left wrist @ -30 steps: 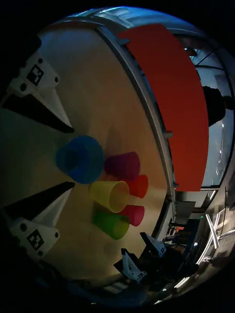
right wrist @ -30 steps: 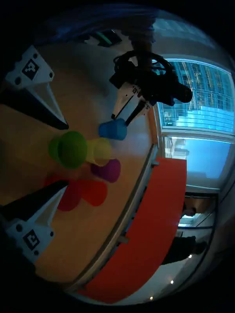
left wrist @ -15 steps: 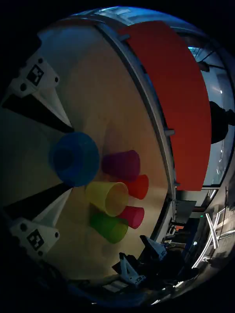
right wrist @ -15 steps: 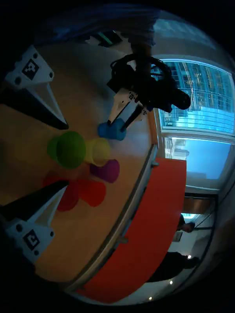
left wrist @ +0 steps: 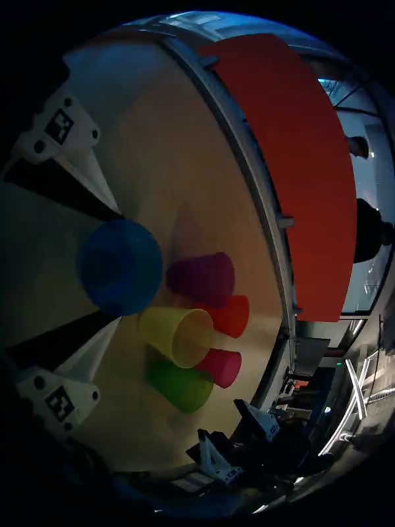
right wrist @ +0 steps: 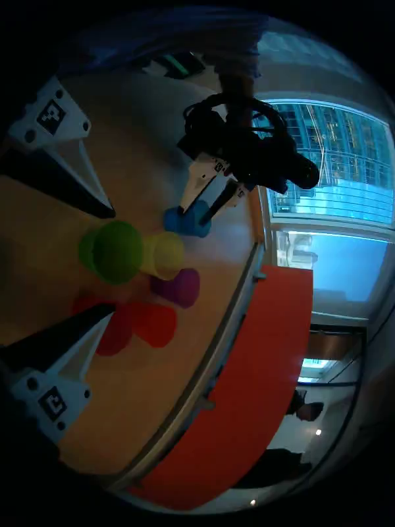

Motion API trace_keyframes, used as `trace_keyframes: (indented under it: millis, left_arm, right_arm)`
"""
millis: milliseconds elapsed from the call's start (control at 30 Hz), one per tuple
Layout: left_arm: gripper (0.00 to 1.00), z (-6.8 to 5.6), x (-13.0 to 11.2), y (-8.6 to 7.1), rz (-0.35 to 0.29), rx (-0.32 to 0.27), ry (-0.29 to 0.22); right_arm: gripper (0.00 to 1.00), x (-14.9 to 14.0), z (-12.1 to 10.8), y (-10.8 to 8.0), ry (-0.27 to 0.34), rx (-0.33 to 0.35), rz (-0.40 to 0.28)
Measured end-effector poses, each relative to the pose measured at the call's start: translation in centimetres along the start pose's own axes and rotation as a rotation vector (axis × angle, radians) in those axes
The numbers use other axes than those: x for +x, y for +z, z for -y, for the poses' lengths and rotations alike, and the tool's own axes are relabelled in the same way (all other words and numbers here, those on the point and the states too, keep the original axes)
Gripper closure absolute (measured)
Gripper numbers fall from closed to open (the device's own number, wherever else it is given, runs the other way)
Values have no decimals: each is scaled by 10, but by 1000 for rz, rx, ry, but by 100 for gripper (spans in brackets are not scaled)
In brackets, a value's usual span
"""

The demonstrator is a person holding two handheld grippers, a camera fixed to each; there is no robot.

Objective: Pour water

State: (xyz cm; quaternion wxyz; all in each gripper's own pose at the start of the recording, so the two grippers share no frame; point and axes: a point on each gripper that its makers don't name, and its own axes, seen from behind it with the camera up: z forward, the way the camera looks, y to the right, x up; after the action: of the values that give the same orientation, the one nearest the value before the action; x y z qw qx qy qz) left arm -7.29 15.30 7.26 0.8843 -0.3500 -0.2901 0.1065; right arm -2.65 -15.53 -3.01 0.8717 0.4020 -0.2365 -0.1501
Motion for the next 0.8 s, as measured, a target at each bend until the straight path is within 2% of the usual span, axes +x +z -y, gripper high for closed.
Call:
trace_keyframes:
  millis: [200, 267, 800]
  left_arm:
    - [8, -1, 0, 1, 5, -5, -3]
    - [13, -2, 0, 1, 4, -7, -6]
    - [14, -2, 3, -4, -13, -9, -31]
  right_arm:
    - [0, 0, -1, -1, 0, -4, -1]
    - [0, 0, -2, -1, 2, -4, -2]
    - [0, -1, 0, 4, 7, 0, 2]
